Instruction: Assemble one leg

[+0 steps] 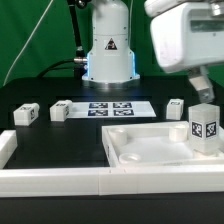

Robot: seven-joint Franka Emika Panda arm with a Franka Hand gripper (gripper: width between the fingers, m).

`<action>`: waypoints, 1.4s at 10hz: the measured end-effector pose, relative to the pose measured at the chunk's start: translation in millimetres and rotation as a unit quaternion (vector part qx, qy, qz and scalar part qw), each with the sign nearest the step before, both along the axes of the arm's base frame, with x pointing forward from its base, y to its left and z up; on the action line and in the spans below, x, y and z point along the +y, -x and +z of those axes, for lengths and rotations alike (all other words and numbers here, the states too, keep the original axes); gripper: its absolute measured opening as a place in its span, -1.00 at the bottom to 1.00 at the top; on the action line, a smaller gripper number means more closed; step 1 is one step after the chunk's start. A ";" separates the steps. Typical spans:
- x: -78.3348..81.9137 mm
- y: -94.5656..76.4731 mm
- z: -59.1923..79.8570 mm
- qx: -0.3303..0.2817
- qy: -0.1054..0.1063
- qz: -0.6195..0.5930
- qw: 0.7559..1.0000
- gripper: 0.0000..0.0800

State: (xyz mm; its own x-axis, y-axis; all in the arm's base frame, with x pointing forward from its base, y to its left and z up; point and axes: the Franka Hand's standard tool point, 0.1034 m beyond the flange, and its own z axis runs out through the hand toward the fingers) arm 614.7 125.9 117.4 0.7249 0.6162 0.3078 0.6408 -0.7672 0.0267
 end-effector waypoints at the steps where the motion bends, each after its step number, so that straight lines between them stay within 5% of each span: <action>1: 2.4 0.5 -0.2 0.032 0.013 0.001 0.999 0.62; 4: 5.9 4.5 -2.8 0.135 0.053 0.014 0.989 0.62; 7: -11.9 -8.0 -1.6 0.124 0.054 0.012 0.991 0.62; 11: -13.0 -7.4 -5.0 0.125 0.054 0.014 0.991 0.62; 14: -26.2 1.1 -22.1 0.115 0.055 0.011 0.992 0.62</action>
Offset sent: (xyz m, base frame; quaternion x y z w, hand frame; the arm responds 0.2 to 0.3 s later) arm 0.0104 -0.0166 -0.0071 0.0002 -0.2225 -0.0209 0.9747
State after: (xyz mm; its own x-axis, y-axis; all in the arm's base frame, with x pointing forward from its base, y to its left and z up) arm 613.6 99.7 95.3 0.7539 0.6536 0.0665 0.6565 -0.7533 -0.0386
